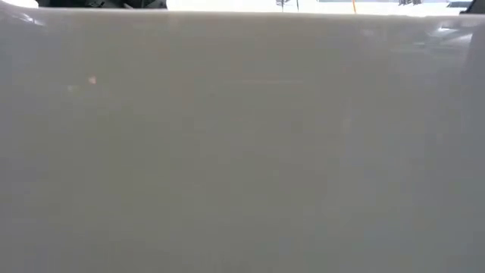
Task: Sort & place blocks by color
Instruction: Put the top right brown block into the white bin
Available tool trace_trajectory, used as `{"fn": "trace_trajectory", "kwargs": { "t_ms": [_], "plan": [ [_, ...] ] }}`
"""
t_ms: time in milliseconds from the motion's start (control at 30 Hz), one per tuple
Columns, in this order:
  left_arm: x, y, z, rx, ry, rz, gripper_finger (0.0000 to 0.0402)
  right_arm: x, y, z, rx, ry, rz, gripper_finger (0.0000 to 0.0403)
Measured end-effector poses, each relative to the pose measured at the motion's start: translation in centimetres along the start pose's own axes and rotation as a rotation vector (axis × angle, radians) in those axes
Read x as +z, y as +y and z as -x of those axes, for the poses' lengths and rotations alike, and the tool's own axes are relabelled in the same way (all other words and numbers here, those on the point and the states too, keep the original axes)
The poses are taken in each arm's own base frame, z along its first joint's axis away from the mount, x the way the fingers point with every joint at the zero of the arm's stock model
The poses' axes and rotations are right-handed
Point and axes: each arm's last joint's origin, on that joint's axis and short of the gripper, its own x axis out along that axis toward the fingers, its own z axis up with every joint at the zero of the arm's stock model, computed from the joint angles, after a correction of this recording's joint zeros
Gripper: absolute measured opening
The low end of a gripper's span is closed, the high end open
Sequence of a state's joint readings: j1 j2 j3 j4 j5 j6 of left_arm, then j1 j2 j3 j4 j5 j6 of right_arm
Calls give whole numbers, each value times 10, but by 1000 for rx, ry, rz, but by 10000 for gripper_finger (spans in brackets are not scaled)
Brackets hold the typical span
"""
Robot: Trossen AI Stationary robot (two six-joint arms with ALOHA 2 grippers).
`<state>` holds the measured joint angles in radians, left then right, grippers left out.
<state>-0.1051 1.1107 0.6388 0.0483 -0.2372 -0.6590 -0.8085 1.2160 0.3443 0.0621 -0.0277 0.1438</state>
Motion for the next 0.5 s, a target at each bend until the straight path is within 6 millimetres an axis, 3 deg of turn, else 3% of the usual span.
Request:
{"fn": "trace_trajectory", "kwargs": {
  "t_ms": [167, 333, 500],
  "plan": [
    [0, 0, 0, 0, -1, -11, 255, 0, 0, -1, 6, -40, 1, 118],
    [1, -1, 0, -9, -13, -73, 255, 7, 1, 0, 17, -117, 2, 110],
    [3, -2, 0, -16, -33, -108, 255, 24, 4, 4, 70, -301, -66, 110]
  ]
}}
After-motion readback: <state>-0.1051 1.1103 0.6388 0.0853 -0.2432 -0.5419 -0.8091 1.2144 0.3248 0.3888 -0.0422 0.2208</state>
